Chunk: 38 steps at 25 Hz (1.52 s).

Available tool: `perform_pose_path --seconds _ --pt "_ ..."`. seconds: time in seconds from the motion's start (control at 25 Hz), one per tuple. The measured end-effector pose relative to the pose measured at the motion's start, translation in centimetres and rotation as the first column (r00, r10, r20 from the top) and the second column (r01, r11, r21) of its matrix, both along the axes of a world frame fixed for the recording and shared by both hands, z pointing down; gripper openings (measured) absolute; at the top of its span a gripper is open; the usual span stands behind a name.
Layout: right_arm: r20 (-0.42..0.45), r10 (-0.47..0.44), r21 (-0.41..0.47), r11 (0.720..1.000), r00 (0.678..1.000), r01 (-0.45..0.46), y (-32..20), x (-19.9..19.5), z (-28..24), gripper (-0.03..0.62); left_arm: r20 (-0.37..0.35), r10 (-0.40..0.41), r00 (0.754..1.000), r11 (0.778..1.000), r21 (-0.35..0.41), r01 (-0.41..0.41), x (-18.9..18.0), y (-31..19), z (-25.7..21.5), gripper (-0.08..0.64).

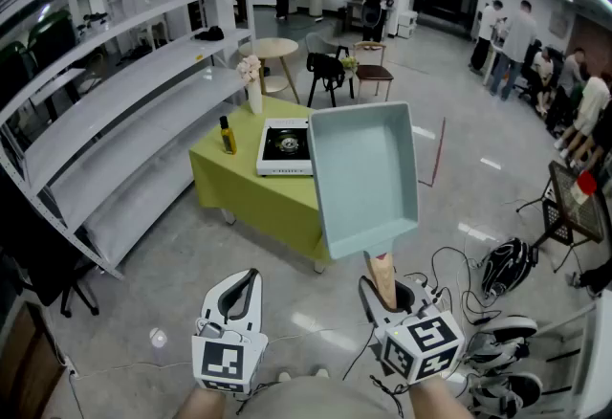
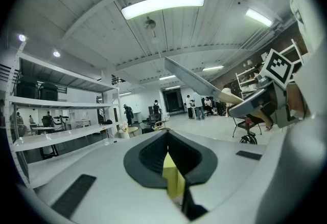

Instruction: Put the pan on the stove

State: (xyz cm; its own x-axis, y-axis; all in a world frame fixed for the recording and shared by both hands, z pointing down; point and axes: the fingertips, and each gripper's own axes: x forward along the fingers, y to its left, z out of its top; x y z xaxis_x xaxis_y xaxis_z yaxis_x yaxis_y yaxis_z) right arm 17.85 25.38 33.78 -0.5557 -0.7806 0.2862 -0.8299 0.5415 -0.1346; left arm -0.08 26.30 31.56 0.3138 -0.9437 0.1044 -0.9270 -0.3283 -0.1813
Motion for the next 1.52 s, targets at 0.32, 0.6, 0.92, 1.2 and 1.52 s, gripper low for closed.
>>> perform_pose_path --seconds 0.32,0.6,0.92,1.2,1.52 --pt "0.002 -0.02 0.0 1.0 1.0 0.02 1.0 -0.6 -0.1 0.091 -0.004 0.0 1.0 1.0 0.016 0.0 -0.3 0.6 -0.3 0.006" --pt "0.02 -0.023 -0.022 1.0 1.0 0.023 1.0 -0.1 0.3 0.091 0.017 0.001 1.0 1.0 0.011 -0.001 0.3 0.7 0.1 0.006" --pt "0.013 -0.037 -0.025 0.999 0.999 0.038 -0.1 1.6 1.3 0.091 0.05 -0.027 0.998 0.999 0.03 0.025 1.6 0.0 0.2 0.006" --pt "0.007 -0.029 -0.036 0.999 1.0 0.029 -1.5 2.0 2.2 0.091 0.04 -0.041 0.998 0.999 0.036 0.039 1.9 -0.9 0.5 0.006" --pt "0.002 -0.023 -0.048 0.999 1.0 0.023 -6.2 0.3 3.6 0.091 0.059 -0.045 0.997 0.998 0.042 0.042 0.0 -5.8 2.6 0.006"
